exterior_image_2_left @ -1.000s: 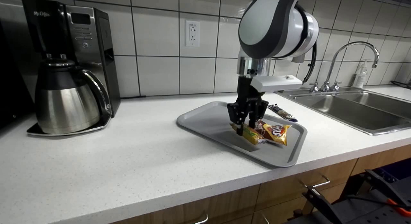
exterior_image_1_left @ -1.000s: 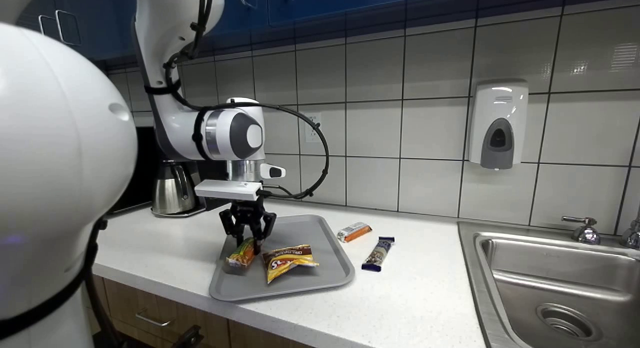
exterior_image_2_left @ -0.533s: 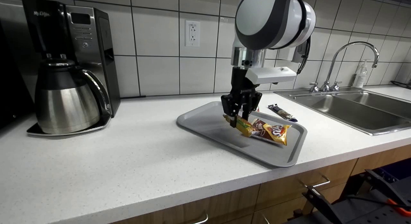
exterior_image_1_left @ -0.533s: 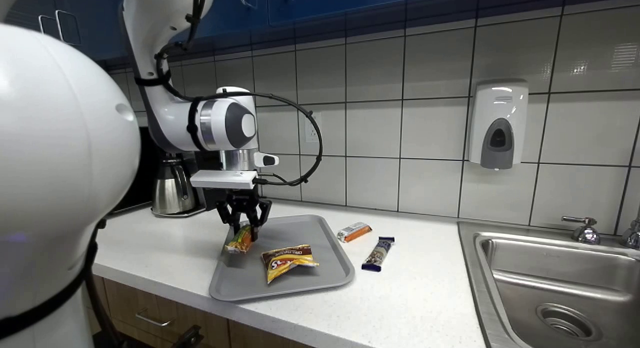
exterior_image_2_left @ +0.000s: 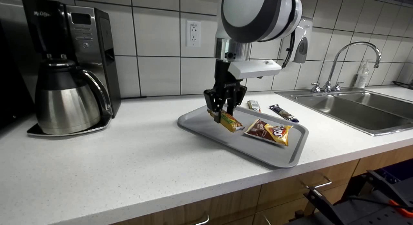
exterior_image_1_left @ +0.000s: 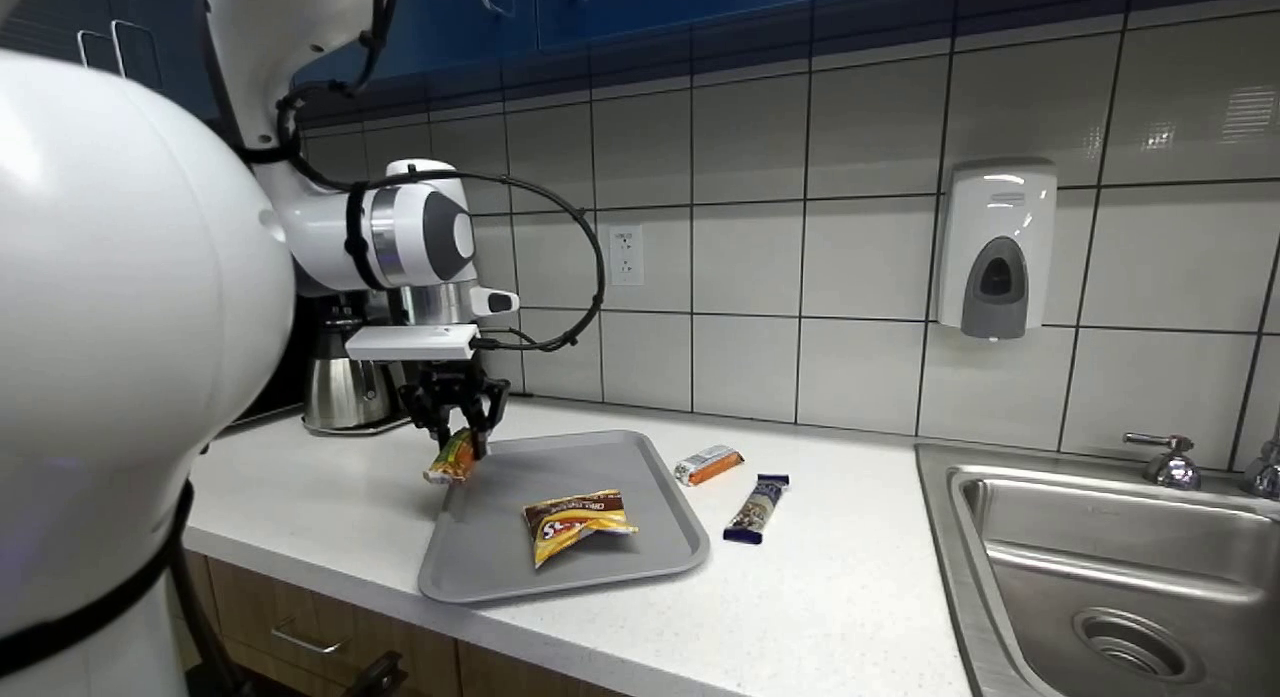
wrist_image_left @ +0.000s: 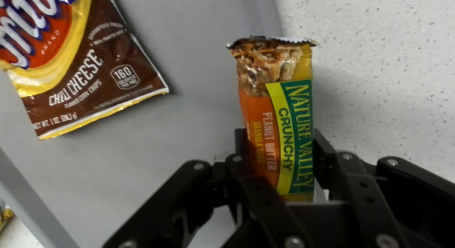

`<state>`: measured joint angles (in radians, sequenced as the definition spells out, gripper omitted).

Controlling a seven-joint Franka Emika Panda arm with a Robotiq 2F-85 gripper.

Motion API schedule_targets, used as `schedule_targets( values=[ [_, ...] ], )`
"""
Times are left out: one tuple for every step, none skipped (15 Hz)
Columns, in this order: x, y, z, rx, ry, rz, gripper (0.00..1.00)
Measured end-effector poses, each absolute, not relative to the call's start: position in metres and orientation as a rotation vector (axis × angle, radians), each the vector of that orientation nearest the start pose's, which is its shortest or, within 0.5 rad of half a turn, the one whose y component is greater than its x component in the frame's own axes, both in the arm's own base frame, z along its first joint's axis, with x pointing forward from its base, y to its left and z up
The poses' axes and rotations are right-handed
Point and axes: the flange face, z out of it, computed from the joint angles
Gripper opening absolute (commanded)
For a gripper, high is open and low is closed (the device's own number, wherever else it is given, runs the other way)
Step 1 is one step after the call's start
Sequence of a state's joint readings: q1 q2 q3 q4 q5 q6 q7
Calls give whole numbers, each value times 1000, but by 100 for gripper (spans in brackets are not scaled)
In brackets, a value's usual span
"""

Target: Remove the two small packets from the grey tray.

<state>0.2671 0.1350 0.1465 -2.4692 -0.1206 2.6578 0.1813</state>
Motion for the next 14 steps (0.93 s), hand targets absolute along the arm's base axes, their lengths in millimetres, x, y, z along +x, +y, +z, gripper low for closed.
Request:
schedule_targets(
  values=[
    [442, 207, 248, -3114, -538, -113, 19],
    [441, 214, 250, -3112, -548, -123, 19],
    [440, 222, 252, -3110, -560, -132, 19],
    [440, 229, 253, -3110, -572, -141, 19],
    [439, 235, 254, -3109, -585, -148, 19],
    [438, 242, 254, -3107, -596, -153, 19],
    [438, 248, 254, -3106, -605, -156, 19],
    [437, 254, 253, -3105, -614, -158, 19],
    [437, 260, 253, -3104, -622, -157, 19],
    [436, 267, 252, -3104, -630, -155, 19],
    [435, 273, 251, -3103, -637, -151, 19],
    [435, 279, 250, -3101, -645, -146, 19],
    [434, 284, 249, -3099, -653, -140, 19],
    [434, 290, 247, -3096, -662, -133, 19]
  ],
)
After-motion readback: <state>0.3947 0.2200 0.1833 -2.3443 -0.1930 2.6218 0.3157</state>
